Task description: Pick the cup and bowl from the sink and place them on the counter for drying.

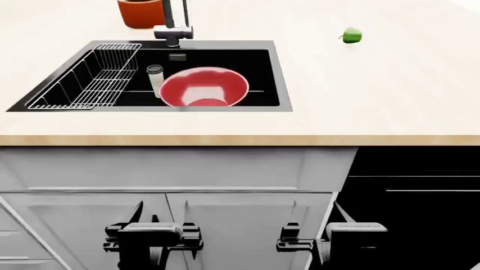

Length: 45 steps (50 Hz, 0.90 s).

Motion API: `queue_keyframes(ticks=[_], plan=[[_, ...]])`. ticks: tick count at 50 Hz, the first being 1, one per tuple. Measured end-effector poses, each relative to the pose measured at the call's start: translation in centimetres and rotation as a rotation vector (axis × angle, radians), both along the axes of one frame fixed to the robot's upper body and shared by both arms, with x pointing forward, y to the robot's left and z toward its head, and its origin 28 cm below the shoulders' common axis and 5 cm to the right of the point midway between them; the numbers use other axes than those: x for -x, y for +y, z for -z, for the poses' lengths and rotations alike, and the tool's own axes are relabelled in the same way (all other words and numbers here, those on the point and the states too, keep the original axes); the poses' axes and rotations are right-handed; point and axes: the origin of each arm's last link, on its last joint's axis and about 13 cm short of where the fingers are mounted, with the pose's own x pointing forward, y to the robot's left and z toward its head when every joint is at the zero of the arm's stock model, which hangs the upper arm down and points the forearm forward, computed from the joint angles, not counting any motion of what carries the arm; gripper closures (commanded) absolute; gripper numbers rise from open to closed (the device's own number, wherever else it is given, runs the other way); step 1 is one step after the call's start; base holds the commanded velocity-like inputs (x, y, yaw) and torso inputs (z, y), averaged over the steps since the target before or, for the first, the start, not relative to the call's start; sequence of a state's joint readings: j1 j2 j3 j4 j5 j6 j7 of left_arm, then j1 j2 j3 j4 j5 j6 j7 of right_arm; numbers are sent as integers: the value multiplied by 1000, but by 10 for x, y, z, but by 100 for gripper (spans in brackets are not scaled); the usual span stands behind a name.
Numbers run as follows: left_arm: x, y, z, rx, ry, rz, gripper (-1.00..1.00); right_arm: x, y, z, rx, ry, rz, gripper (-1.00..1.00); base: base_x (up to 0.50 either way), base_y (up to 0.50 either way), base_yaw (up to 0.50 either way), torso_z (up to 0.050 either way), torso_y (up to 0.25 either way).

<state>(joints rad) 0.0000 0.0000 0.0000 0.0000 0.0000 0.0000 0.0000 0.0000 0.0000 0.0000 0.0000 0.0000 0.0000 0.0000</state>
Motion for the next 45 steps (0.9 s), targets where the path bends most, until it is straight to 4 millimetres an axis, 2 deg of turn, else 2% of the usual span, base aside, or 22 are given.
queue_keyframes(ticks=[13, 20, 29, 38, 45], plan=[[-1, 0, -5, -39, -19, 9, -100, 0, 0, -3, 21, 5, 0, -100, 0, 0, 0, 0, 0], [-5, -1, -22, -74, -75, 15, -100, -4, 1, -16, 24, -13, 5, -100, 0, 0, 0, 0, 0], [-16, -3, -65, -101, -186, 0, -100, -14, 4, -49, 30, -55, 6, -100, 0, 0, 0, 0, 0], [-21, -1, -120, -148, -276, -21, -100, -22, 4, -98, 45, -109, -25, -100, 0, 0, 0, 0, 0], [-17, 8, -159, -188, -307, 40, -100, -24, 2, -138, 51, -155, -98, -100, 0, 0, 0, 0, 0]])
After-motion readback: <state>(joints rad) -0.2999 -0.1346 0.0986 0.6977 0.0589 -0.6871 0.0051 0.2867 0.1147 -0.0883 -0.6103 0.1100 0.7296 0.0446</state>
